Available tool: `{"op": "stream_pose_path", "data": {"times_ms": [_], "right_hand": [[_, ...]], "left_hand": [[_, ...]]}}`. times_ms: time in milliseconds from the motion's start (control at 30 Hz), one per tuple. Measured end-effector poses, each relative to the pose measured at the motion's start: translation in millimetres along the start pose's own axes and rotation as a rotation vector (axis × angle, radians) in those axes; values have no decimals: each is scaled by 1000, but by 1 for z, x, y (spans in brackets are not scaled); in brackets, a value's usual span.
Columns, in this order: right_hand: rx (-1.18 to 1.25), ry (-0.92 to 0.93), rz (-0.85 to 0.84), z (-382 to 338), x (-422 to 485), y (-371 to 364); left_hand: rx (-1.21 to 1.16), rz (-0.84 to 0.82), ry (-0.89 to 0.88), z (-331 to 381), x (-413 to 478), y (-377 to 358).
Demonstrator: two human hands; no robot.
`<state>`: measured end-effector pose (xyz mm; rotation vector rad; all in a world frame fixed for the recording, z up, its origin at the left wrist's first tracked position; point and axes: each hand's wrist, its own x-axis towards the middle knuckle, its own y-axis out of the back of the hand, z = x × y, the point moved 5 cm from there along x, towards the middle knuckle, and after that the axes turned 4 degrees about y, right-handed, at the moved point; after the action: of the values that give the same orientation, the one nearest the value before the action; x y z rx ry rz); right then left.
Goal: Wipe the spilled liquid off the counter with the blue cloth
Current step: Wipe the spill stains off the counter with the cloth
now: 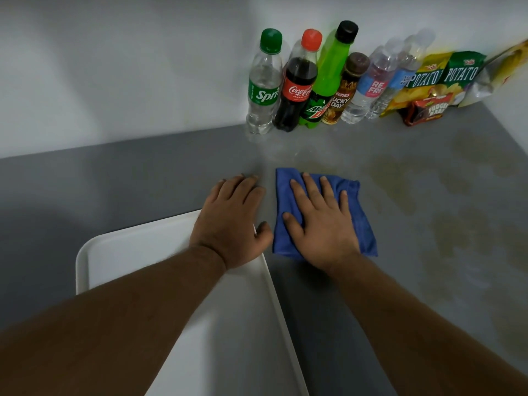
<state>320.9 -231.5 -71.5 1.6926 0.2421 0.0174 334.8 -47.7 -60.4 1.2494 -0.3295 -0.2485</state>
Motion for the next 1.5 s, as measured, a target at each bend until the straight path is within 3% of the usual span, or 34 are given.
{"op": "stream_pose_path", "data": {"times_ms": [167, 300, 467, 667, 800, 967, 1100, 1233, 1500], "right_hand": [[12, 149, -40, 29, -32, 0], [-11, 48, -18, 48, -9, 6], [-21, -44, -16, 21, 23, 6], [-25, 209, -62, 34, -15, 3], [-32, 107, -44, 58, -3, 9], [-15, -65, -15, 31, 43, 9], [-6, 65, -16, 7, 27, 4], [-1, 190, -48, 29, -1, 5], [-12, -36, -11, 36, 56, 12]], "left_hand": [[-12, 30, -7, 0, -1, 1], [-13, 41, -13, 1, -1, 2], [-15, 39, -16, 2, -2, 3], [-26, 34, -4, 0, -1, 2], [-28, 12, 0, 0, 0, 1], [-25, 12, 0, 0, -1, 1], [-33, 20, 2, 0, 0, 2], [-55, 27, 5, -1, -1, 1], [-60, 10, 14, -1, -1, 0]]}}
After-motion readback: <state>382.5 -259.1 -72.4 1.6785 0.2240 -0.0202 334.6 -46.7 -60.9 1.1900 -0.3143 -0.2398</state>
